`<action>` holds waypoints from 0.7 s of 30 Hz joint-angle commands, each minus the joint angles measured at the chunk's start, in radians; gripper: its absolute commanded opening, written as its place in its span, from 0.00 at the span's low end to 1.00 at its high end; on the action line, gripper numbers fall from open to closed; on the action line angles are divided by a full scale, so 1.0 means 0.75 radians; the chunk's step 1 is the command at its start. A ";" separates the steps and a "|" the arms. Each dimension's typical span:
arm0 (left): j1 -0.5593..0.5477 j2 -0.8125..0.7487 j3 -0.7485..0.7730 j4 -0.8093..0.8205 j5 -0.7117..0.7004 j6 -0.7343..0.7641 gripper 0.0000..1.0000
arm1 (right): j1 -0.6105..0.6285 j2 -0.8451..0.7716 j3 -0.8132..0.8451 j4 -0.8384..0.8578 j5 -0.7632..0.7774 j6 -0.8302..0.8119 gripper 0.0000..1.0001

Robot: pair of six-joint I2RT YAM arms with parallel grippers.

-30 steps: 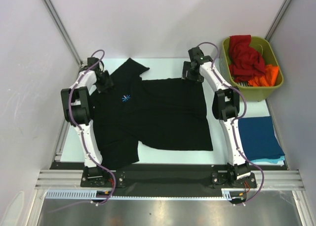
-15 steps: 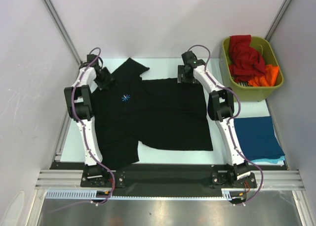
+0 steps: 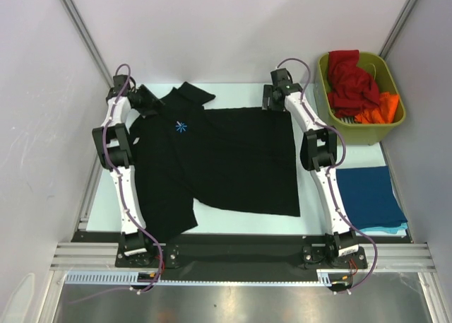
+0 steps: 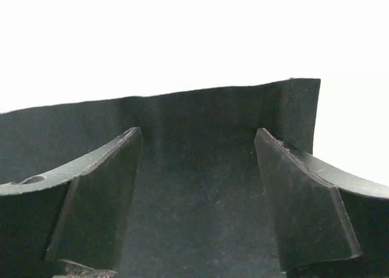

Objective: Fold and stack the t-shirts
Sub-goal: Flatten the tshirt out

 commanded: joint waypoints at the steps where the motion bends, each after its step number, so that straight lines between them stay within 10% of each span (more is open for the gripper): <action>1: 0.026 0.129 0.035 0.245 0.039 -0.132 0.61 | -0.060 0.093 0.021 0.055 0.026 -0.004 0.80; 21: 0.065 -0.227 -0.088 0.212 -0.110 0.027 0.68 | -0.109 -0.039 0.117 0.205 0.006 0.021 0.76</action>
